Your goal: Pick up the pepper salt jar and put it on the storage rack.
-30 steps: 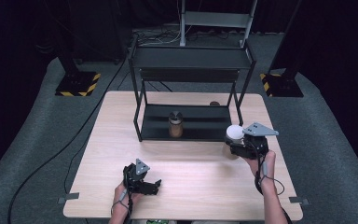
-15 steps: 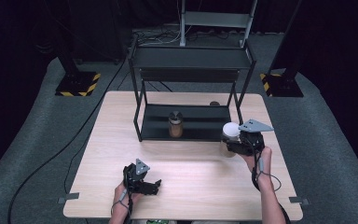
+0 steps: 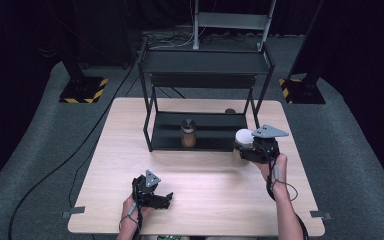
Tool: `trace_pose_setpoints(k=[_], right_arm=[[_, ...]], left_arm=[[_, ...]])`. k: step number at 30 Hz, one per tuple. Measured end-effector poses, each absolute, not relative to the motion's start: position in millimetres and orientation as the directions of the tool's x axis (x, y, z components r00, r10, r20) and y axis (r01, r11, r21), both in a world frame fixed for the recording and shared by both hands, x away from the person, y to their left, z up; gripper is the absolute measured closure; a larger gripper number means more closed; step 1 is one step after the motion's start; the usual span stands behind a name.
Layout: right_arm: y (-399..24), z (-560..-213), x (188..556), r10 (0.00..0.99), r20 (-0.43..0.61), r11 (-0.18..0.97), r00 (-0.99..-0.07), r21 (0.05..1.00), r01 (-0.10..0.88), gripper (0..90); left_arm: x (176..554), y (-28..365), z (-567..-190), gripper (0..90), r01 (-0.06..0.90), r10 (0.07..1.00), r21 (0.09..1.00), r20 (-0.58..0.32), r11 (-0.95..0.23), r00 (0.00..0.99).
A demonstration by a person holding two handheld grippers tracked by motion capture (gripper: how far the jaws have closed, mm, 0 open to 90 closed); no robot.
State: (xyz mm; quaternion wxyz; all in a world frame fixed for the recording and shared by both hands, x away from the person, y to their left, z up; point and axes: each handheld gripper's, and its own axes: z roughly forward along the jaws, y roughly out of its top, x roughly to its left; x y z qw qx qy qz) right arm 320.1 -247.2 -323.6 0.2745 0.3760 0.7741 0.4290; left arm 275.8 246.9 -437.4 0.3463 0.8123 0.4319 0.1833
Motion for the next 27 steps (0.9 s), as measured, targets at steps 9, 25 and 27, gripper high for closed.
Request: trace_pose_setpoints(k=[9,25,27], right_arm=[[-245,-323,326,0.815,-0.099,0.349,-0.57,0.87,0.348,33.4],[-242,-323,336,0.816,-0.095,0.349,-0.57,0.867,0.355,33.4],[-242,-323,337,0.816,-0.093,0.346,-0.57,0.869,0.353,33.4]], left_arm=[[276,247,-437,0.6,0.575,0.829,0.721,-0.001,-0.387,0.56],[276,247,-437,0.6,0.575,0.829,0.721,-0.001,-0.387,0.56],[276,247,-437,0.6,0.575,0.829,0.721,-0.001,-0.387,0.56]])
